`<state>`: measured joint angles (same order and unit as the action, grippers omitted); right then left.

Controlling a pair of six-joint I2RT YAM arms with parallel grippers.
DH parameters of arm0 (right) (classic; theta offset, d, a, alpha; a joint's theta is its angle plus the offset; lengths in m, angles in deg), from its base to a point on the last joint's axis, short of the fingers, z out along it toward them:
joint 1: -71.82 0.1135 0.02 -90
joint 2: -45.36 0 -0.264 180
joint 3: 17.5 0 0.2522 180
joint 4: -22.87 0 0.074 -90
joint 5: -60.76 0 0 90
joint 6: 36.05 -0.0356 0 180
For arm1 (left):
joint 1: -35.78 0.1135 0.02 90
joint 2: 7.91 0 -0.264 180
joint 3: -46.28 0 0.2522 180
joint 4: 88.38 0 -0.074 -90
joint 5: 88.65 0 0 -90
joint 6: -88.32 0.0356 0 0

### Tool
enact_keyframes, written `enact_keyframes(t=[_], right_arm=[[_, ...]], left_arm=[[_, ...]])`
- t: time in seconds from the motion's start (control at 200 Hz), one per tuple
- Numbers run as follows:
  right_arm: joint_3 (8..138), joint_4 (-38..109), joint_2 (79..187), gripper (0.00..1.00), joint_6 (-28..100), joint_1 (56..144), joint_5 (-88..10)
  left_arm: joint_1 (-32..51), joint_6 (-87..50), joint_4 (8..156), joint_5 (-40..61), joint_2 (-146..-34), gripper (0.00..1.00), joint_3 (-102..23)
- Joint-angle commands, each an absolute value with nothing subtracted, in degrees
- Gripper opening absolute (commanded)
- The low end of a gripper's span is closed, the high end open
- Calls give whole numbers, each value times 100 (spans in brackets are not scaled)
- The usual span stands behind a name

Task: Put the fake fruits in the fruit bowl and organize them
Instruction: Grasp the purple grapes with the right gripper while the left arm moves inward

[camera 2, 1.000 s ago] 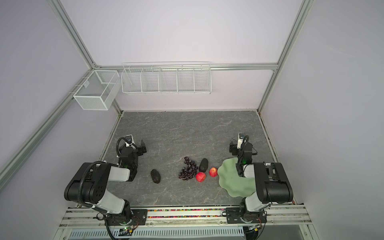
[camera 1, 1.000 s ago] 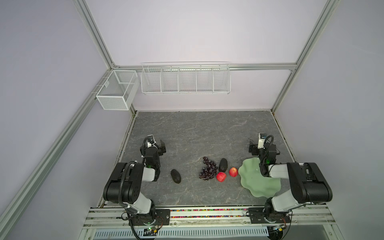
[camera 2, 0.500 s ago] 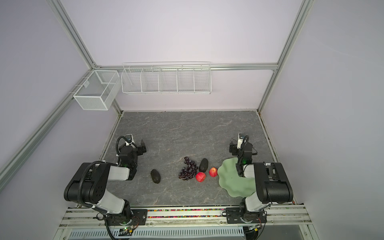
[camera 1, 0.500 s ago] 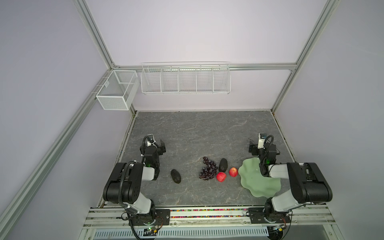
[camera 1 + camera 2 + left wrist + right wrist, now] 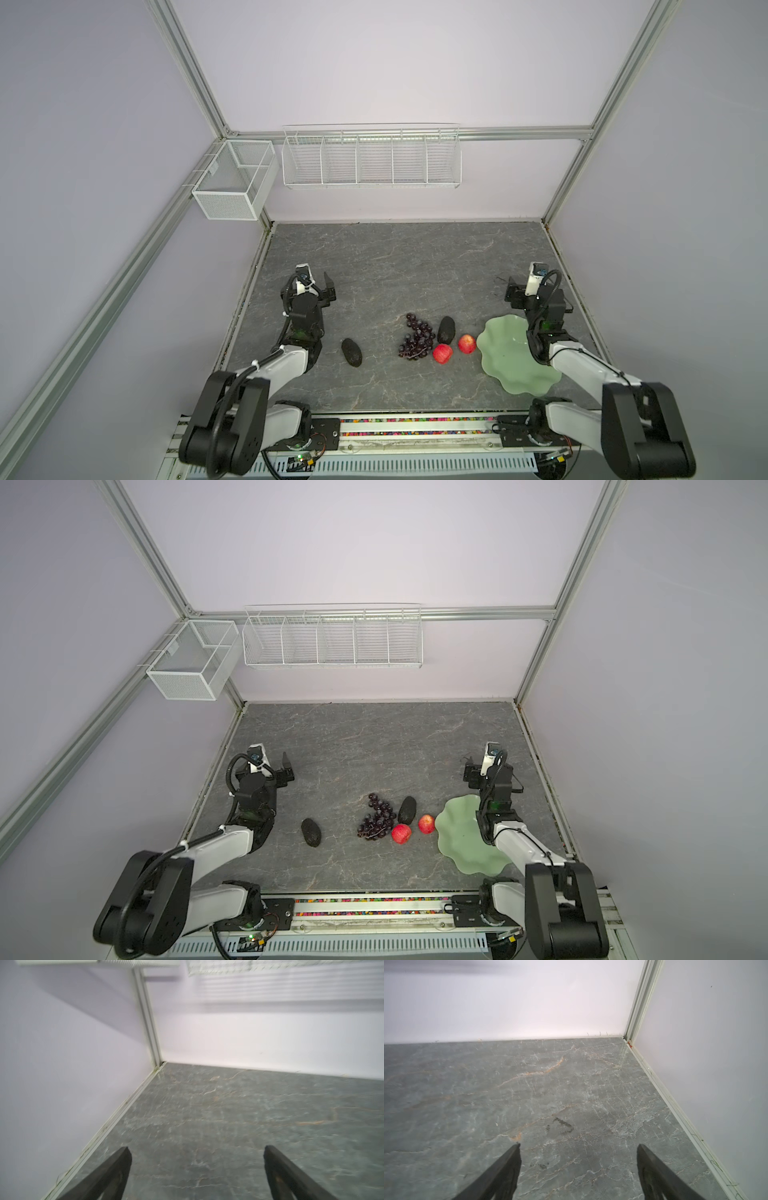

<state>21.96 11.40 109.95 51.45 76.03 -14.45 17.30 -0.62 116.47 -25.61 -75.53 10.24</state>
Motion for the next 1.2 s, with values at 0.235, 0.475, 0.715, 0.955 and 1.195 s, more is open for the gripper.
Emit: enact_keyframes(t=[0.235,0.475,0.715,0.955,1.195], right_arm=[[4627,5844,11765,88,3366,10787,-977],[5510,6080,13523,95,2508,12337,-1266],[5763,6296,14107,96,1813,12841,-1043],[6004,6323,14623,98,1676,12843,-1280],[5999,6213,14944,91,1524,12836,-1211]], left_arm=[[-210,-2055,5630,-231,-6540,99,-1674],[-287,-2379,3452,1823,-6319,99,-1999],[-298,-2363,3128,1399,-5054,99,-1662],[-298,-2301,3137,1287,-4764,99,-1563],[-299,-2287,3198,1168,-4591,99,-1515]])
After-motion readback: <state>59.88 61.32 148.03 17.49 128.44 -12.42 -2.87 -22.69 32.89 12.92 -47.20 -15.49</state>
